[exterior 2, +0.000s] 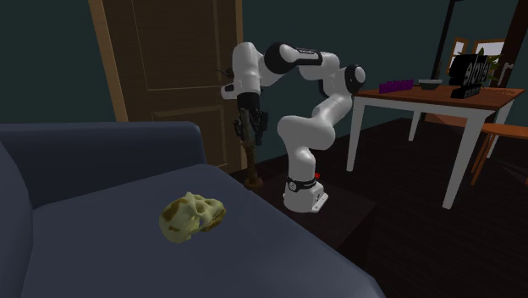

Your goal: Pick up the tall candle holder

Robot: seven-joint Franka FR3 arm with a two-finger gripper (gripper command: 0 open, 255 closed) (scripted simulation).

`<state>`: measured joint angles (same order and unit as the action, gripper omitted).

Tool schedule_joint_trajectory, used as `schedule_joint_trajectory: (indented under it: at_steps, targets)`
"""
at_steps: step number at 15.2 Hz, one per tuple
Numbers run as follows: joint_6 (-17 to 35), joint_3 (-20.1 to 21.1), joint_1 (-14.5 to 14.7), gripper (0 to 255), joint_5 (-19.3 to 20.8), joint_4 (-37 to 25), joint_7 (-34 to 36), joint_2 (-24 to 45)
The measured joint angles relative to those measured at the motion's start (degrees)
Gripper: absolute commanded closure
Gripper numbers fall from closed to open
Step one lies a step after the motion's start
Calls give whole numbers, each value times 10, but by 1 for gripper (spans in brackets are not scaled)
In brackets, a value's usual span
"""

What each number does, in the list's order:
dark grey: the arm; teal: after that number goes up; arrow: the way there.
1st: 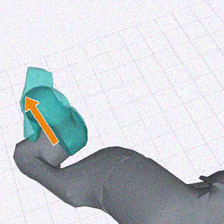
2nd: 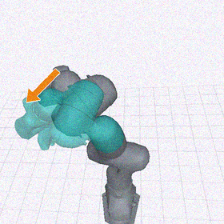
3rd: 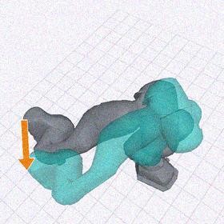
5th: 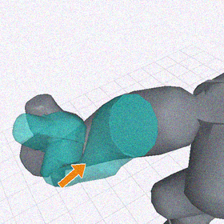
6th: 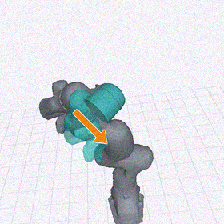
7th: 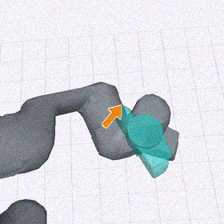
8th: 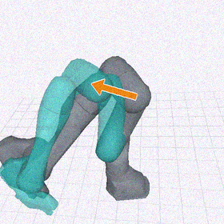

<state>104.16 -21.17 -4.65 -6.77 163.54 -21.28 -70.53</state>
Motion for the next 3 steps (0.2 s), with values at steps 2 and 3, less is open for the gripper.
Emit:
schedule_joint_trajectory:
  at_steps: [2, 3]
  targets:
    - [-14, 4, 3, 255, -3, -17, 5, 1]
    - [-17, 5, 4, 255, -3, -21, 7, 3]
